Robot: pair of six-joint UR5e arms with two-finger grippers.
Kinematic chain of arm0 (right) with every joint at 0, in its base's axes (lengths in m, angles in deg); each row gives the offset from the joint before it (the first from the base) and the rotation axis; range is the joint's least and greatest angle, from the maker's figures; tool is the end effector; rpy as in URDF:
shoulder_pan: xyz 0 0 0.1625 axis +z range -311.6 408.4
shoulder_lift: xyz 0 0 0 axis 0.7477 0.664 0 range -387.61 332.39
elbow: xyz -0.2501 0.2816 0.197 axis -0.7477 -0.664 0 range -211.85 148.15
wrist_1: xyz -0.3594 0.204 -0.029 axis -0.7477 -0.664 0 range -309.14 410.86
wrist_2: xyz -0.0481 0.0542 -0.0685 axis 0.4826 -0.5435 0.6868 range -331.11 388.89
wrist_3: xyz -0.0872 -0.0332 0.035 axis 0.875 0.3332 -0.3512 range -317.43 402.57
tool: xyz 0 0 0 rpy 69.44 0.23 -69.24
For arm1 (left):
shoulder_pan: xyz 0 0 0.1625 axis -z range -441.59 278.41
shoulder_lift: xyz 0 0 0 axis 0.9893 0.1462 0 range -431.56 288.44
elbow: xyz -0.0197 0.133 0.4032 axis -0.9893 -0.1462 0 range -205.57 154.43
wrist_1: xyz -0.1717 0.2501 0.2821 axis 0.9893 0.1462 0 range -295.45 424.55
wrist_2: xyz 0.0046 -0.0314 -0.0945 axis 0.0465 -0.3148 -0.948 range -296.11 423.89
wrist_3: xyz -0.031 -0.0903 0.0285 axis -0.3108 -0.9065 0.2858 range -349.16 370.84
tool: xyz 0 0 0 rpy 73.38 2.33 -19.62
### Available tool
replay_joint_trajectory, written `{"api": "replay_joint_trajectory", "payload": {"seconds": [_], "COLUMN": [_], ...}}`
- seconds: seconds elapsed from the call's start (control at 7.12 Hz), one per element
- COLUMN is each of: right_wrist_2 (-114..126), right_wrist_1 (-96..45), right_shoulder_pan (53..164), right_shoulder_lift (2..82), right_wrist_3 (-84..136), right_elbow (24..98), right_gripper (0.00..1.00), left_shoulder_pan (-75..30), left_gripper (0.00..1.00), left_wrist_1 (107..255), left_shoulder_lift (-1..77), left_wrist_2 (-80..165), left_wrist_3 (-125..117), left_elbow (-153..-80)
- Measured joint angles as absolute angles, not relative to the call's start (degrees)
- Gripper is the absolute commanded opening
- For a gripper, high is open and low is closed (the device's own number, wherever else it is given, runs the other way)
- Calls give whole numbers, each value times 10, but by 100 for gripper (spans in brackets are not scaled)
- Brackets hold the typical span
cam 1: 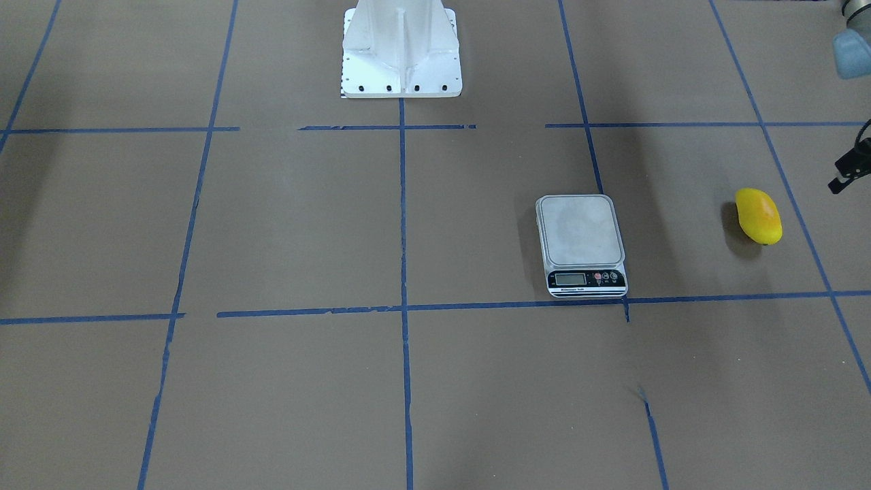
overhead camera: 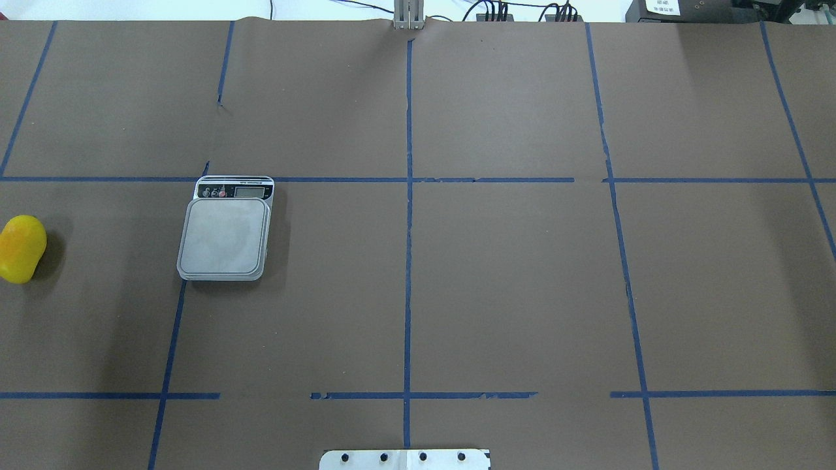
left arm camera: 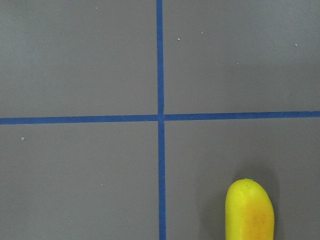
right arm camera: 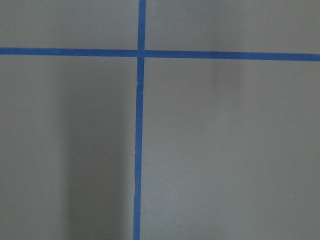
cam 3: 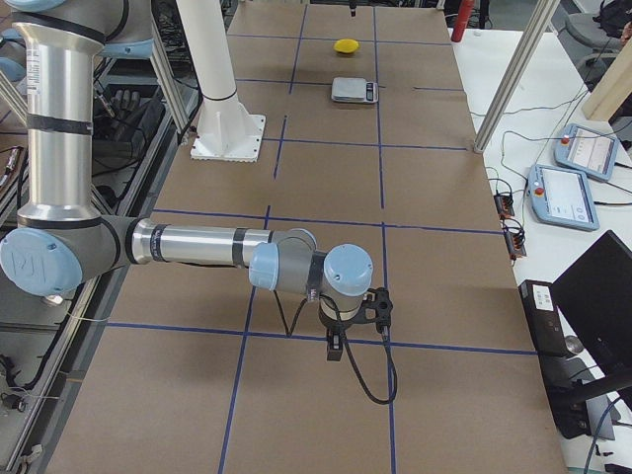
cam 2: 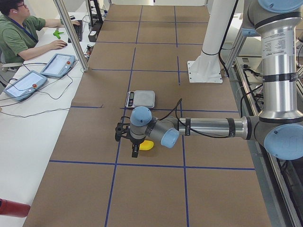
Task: Weigh mango
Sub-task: 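Move the left gripper down toward the yellow mango beside the scale, then close the left gripper on the yellow mango and lift it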
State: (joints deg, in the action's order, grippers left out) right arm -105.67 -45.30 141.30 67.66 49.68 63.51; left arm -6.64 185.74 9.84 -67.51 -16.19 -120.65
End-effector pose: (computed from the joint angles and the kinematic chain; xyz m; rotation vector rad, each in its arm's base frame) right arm 0.0858 -0.4411 0.6663 -0.0324 -0.7829 -0.0284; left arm 0.0519 -0.4530 0.6268 0.1764 0.8257 -0.0220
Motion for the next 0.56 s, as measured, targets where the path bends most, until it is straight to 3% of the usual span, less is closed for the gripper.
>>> {"api": "replay_joint_trajectory", "payload": {"seconds": [0.56], "right_wrist_2": [-1057], "right_wrist_1": [-453], "right_shoulder_pan": [1413], "right_shoulder_lift": [677], "right_wrist_3": [497], "right_elbow": [635], "right_gripper": [100], "left_shoulder_pan": [-171], "left_gripper": [100], "left_wrist_1": [1951], "left_shoulder_lift": [101], "left_wrist_2": [-631], "left_wrist_3": [-227], "left_elbow": [-1154]}}
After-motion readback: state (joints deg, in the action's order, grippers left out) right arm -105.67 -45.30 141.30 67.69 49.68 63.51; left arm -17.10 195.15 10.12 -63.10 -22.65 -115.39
